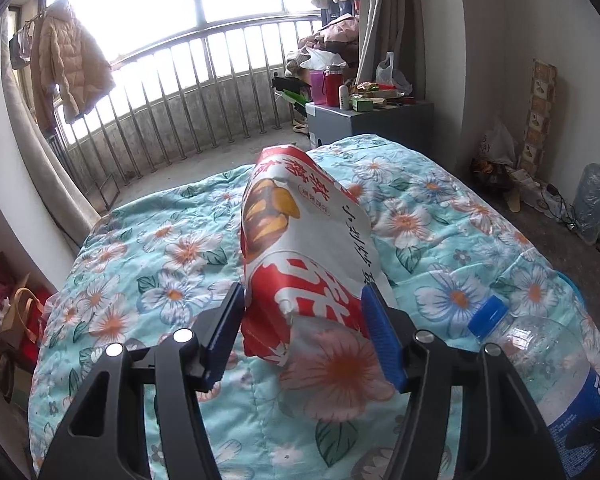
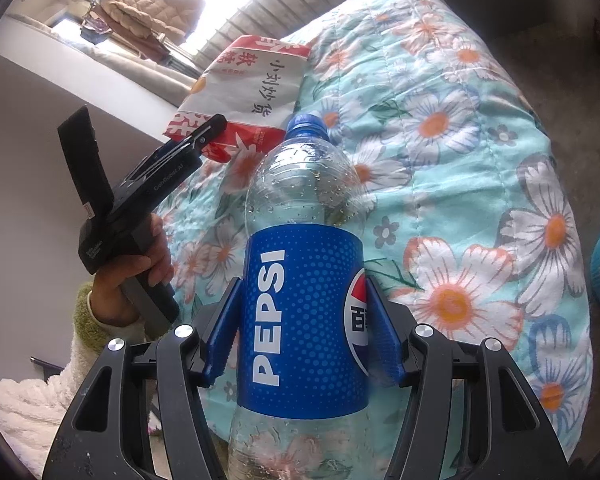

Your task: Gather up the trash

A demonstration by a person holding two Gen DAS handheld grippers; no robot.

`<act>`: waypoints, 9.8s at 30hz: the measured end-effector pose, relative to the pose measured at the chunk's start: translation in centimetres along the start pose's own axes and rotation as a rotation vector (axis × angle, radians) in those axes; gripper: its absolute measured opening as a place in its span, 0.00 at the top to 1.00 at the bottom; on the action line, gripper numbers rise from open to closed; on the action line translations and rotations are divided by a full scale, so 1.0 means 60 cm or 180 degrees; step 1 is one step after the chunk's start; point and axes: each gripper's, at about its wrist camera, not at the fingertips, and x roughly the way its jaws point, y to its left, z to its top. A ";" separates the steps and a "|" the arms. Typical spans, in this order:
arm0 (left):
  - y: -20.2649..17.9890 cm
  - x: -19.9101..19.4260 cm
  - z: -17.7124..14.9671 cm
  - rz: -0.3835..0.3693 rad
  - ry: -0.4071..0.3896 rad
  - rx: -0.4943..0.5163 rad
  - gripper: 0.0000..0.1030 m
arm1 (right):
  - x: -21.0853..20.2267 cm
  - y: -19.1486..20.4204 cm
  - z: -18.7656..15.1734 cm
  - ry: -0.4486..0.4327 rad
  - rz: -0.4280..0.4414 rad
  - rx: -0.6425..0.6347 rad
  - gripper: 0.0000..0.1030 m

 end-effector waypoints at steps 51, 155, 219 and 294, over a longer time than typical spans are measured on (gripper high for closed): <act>-0.009 -0.137 -0.018 0.0116 -0.0001 -0.0009 0.79 | -0.071 -0.067 -0.011 -0.0231 0.0146 0.0423 0.47; -0.477 -0.062 0.105 -0.2340 0.0613 0.0275 0.14 | -0.415 -0.409 -0.168 -0.1839 -0.1290 0.1768 0.23; -0.238 -0.287 -0.214 0.0103 0.0737 -0.0507 0.05 | -0.247 -0.022 -0.277 -0.0898 -0.2952 -0.0266 0.08; -0.238 -0.290 -0.211 0.0127 0.0734 -0.0512 0.05 | -0.256 -0.022 -0.278 -0.0962 -0.3000 -0.0233 0.08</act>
